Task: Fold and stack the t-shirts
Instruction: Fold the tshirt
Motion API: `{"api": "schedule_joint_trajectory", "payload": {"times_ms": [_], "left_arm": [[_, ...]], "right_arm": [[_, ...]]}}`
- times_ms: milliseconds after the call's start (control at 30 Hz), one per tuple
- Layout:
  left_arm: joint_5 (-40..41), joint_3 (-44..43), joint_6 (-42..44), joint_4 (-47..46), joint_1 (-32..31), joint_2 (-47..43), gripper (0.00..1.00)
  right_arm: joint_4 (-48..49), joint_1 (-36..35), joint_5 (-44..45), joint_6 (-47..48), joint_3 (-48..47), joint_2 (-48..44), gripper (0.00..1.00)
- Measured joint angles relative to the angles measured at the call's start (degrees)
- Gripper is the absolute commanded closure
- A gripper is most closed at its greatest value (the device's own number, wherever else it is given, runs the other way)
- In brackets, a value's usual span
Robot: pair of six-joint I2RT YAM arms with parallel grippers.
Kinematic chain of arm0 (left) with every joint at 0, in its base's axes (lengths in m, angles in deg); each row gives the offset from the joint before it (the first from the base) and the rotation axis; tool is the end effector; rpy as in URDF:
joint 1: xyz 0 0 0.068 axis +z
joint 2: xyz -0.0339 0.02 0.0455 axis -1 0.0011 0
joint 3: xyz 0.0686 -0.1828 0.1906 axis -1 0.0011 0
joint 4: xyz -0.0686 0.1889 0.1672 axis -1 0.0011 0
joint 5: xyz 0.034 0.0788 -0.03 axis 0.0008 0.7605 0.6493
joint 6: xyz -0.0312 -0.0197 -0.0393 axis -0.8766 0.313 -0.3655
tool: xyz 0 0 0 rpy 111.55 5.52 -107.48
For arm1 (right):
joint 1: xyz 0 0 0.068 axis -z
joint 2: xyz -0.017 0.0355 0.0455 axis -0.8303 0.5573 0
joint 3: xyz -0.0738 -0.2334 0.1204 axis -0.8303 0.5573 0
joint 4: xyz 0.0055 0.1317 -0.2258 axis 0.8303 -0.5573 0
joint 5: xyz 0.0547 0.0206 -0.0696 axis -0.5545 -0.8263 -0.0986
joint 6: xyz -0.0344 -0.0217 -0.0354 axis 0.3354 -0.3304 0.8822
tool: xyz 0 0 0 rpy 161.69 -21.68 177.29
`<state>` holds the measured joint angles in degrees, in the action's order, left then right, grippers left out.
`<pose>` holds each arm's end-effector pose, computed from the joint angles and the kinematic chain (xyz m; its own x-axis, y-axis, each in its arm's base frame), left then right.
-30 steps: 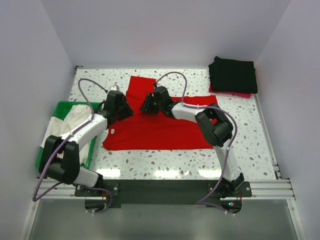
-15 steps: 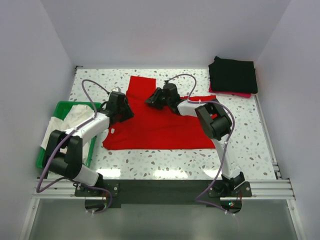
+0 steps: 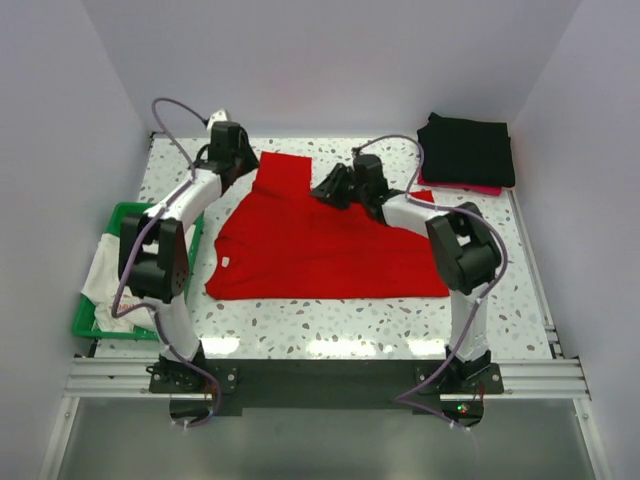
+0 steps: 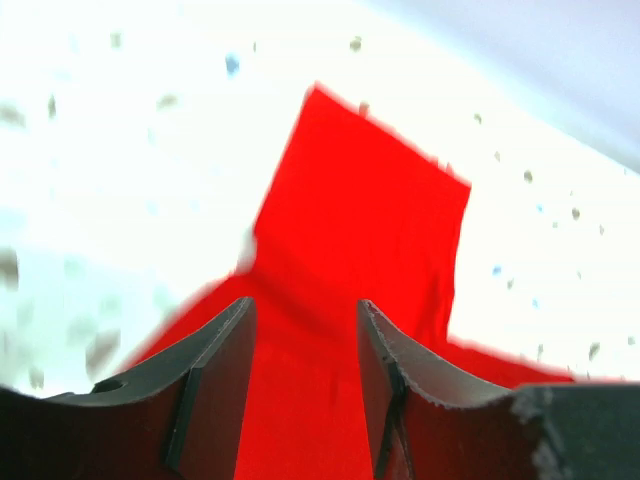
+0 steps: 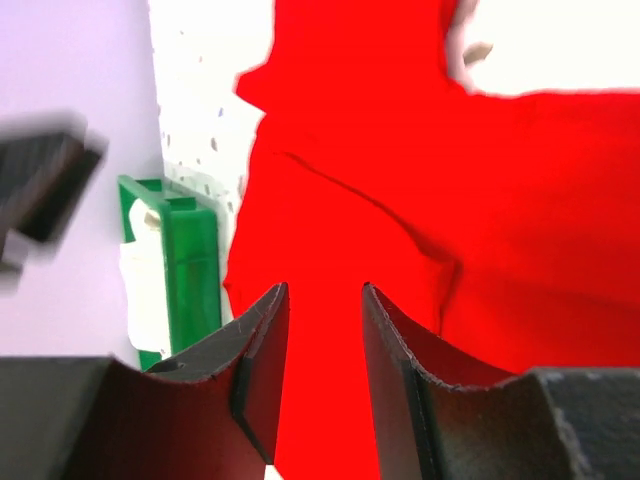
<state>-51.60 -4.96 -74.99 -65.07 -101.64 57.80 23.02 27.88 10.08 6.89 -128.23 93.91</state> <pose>0.4105 -0.0789 0.2541 -0.5168 -0.4944 -0.6989 -0.2989 0.8692 -0.3938 0.4111 0.2330 0.1676 -0.7941 0.4801 -0.3727 -0.0406 0.5699 0.8207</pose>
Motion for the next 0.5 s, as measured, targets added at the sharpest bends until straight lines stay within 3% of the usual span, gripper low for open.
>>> {"api": "schedule_joint_trajectory", "payload": {"times_ms": [233,500], "left_arm": [[0.7,-19.9,7.8,-3.0,2.0,18.2,0.45],[-1.9,-29.7,15.3,-5.2,2.1,32.2,0.32]], "right_arm": [[-10.6,3.3,3.5,11.9,3.6,-17.5,0.6],[-19.7,2.8,7.8,21.2,11.0,-28.5,0.6]]}}
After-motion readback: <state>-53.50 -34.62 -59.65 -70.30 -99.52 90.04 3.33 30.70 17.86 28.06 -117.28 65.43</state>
